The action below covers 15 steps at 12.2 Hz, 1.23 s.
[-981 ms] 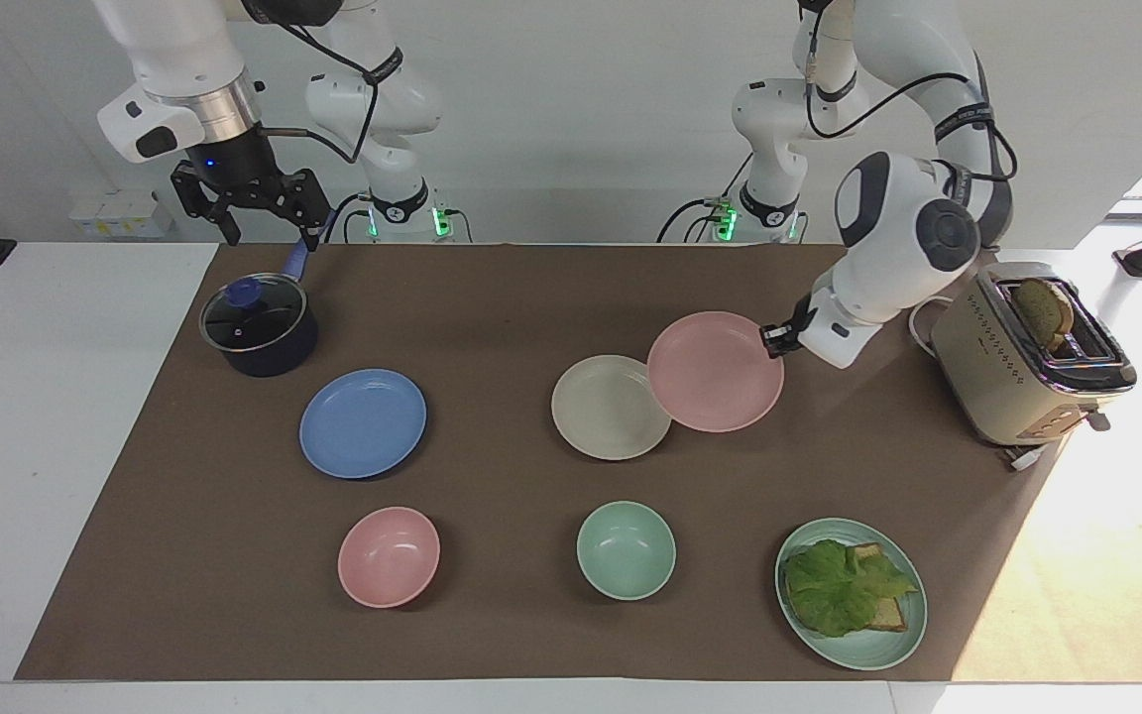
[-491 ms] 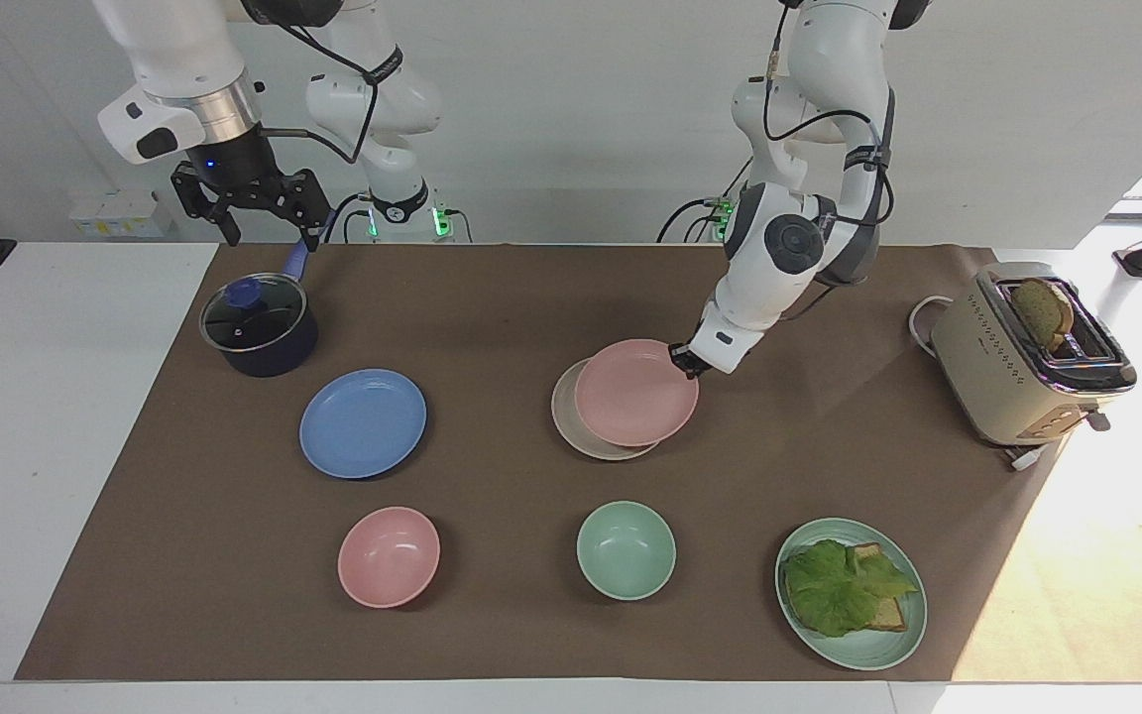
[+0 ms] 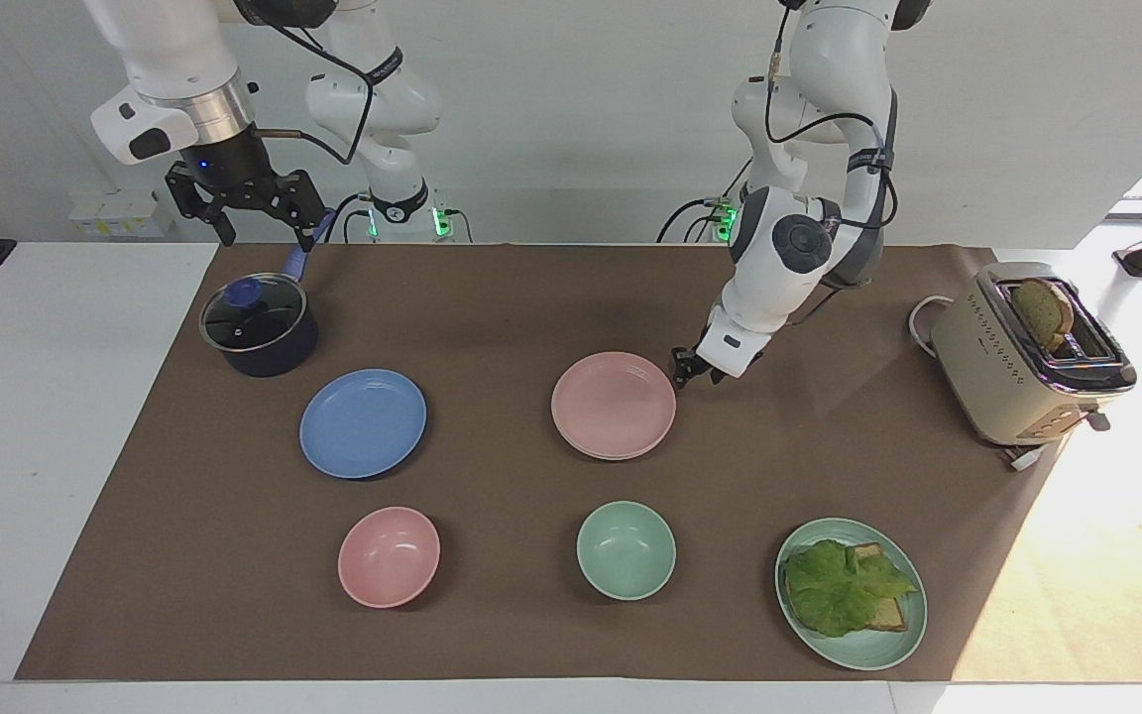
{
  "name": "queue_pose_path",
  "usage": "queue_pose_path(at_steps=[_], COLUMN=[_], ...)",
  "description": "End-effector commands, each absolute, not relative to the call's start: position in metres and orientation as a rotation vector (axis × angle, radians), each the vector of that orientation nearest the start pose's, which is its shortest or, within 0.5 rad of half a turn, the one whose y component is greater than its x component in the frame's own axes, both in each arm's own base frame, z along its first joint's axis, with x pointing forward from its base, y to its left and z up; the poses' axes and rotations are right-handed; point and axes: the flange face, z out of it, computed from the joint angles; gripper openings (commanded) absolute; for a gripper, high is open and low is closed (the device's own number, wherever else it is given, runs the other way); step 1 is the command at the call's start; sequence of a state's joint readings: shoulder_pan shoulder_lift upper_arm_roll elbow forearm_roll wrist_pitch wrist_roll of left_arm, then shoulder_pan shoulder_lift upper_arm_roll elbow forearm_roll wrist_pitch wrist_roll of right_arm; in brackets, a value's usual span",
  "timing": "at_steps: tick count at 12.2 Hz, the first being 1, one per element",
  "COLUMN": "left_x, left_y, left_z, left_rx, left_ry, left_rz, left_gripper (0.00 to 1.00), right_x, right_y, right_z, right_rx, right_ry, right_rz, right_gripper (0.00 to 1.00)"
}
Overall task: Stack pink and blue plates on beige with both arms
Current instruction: 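Carry the pink bowl onto the beige plate and release with the left gripper, then reach the right gripper to the rim of the blue bowl and grasp it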
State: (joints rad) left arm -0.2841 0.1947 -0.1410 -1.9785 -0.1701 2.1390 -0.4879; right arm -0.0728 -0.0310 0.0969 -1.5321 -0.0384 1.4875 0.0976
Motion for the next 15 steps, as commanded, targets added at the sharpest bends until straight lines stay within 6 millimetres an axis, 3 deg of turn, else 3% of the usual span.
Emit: queue_pose_path(at_steps=[1, 2, 4, 5, 7, 9, 10, 13, 15], left_x=[0.557, 0.567, 0.585, 0.584, 0.575, 0.574, 0.575, 0.572, 0.569], left_y=[-0.197, -0.18, -0.119, -0.101, -0.072, -0.039, -0.036, -0.022, -0.024], left_z=[0.4, 0.419, 0.468, 0.491, 0.526, 0.562, 0.573, 0.573, 0.572], left_rx=[-3.161, -3.126, -3.122, -3.126, -3.127, -3.132, -3.135, -3.133, -3.133], left_ry=[-0.231, -0.201, -0.044, -0.015, -0.025, -0.064, -0.022, -0.031, -0.032], left_rz=[0.114, 0.104, 0.095, 0.087, 0.031, -0.014, -0.013, 0.004, 0.009], left_gripper=[1.0, 1.0, 1.0, 1.0, 1.0, 1.0, 1.0, 1.0, 1.0], right_x=[0.533, 0.531, 0.533, 0.535, 0.544, 0.558, 0.567, 0.582, 0.58], right_y=[0.001, -0.008, -0.021, -0.025, -0.027, -0.034, -0.036, -0.056, -0.068], right_z=[0.652, 0.649, 0.639, 0.63, 0.603, 0.563, 0.544, 0.473, 0.439], right_rx=[-3.179, -3.179, -3.182, -3.182, -3.177, -3.148, -3.137, -3.051, -3.045], right_ry=[0.07, 0.084, 0.064, 0.032, 0.008, 0.007, -0.002, 0.002, -0.02], right_rz=[0.035, 0.036, -0.032, -0.029, -0.072, -0.084, -0.09, -0.083, -0.11], right_gripper=[1.0, 1.0, 1.0, 1.0, 1.0, 1.0, 1.0, 1.0, 1.0])
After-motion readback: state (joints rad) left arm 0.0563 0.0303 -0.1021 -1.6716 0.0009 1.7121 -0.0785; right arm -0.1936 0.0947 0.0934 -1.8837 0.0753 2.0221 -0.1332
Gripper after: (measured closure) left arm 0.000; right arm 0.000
